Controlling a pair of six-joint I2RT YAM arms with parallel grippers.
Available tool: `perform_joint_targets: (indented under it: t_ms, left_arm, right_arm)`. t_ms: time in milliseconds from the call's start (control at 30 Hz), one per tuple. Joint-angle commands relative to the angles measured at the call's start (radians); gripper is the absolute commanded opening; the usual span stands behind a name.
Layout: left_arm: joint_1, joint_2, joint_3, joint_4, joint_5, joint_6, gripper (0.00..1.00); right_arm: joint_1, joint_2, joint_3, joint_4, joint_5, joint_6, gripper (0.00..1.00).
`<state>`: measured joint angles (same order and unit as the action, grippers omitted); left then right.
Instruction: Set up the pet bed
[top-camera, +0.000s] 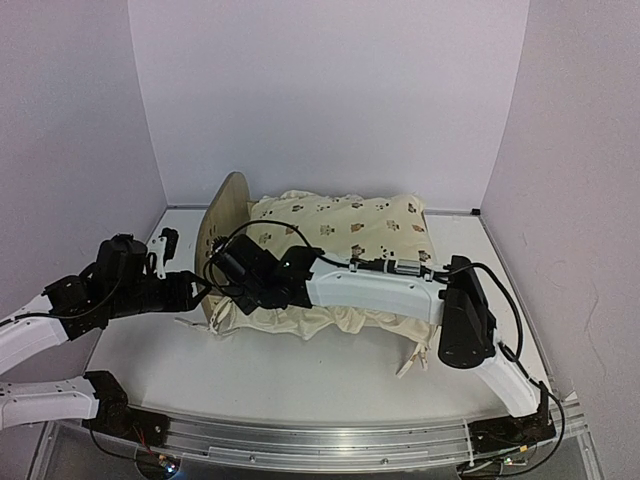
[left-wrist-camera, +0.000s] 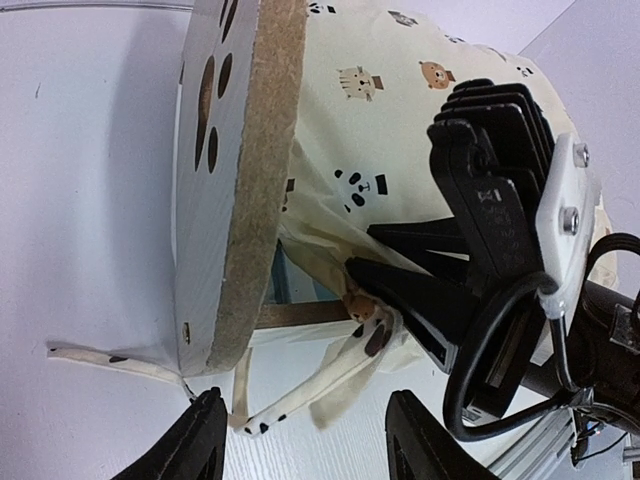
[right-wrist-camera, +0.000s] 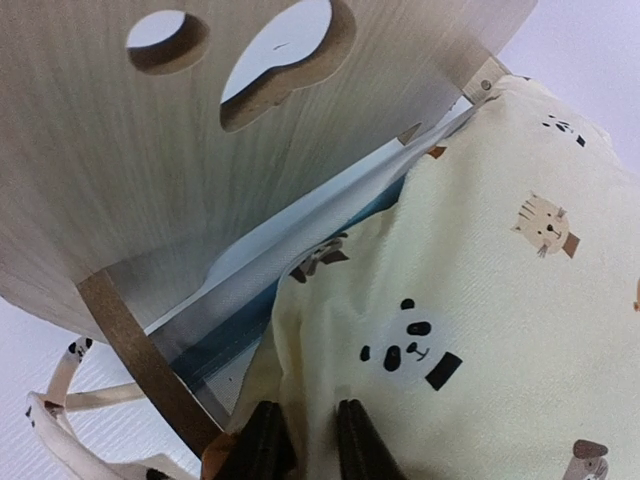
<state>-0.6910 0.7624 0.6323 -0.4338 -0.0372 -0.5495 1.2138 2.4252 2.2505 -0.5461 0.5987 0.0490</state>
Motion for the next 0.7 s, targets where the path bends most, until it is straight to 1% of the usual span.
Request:
perform_joint_targets:
  t_ms: [0,133,200,333,500,667]
  left_arm:
    - [-0.002,0.015,0.014,0.06,0.004,0.003,0.56]
    - [-0.002,0.029,0.027,0.079,0.029,0.015,0.56]
    - [-0.002,0.027,0.028,0.092,0.034,0.025,0.56]
    - [-0.002,0.042,0.035,0.118,0.092,0.045,0.55]
    - [-0.005,0.084,0.032,0.18,0.162,0.068,0.53]
    - [-0.013,0.105,0.019,0.219,0.177,0.091,0.51]
  right_arm:
    - [0.006,-0.027,0.023,-0.008,0.036,-0.023,0.16]
    - [-0.004,-0.053,0.053,-0.004,0.055,-0.04,0.1]
    - [-0.011,-0.081,0.048,0.0,0.045,-0.071,0.09]
    - [-0.018,-0.136,0.022,0.015,0.035,-0.107,0.09]
    - [-0.032,-0.191,-0.006,0.023,0.037,-0.129,0.06]
    - [-0.046,-0.241,-0.066,0.033,0.043,-0.138,0.05]
